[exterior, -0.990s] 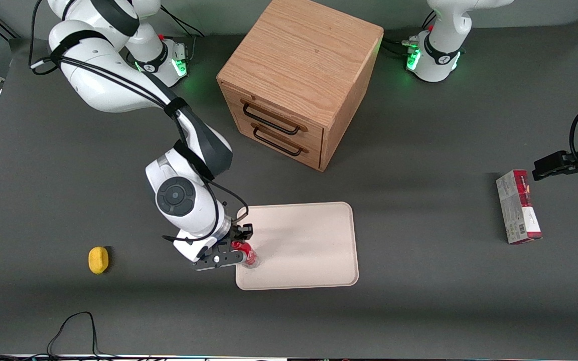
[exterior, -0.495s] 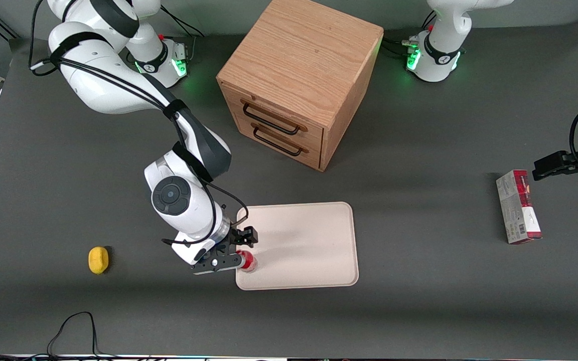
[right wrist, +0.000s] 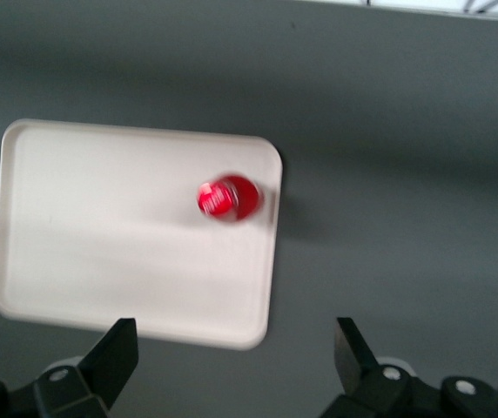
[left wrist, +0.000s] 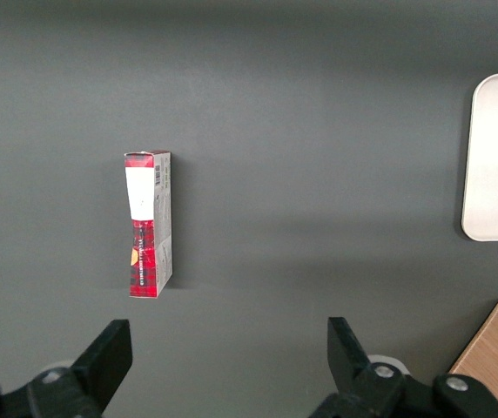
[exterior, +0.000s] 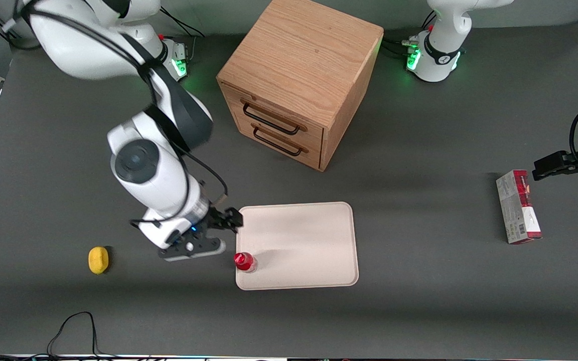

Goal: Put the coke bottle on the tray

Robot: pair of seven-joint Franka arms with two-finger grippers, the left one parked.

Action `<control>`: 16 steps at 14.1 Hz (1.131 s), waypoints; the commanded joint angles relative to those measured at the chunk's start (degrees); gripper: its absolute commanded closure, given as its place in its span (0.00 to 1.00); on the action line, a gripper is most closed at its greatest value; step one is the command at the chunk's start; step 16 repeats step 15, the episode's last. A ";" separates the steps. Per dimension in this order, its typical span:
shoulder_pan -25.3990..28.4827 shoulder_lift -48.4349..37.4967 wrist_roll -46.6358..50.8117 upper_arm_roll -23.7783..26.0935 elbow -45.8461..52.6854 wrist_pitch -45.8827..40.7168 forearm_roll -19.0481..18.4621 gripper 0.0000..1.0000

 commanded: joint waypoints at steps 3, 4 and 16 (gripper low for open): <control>-0.20 -24.49 -14.00 -18.01 -27.49 -0.14 15.66 0.00; -0.20 -27.75 -15.49 -21.08 -31.54 -1.62 15.75 0.00; 0.06 -40.36 -22.44 -31.74 -35.63 -13.50 9.77 0.00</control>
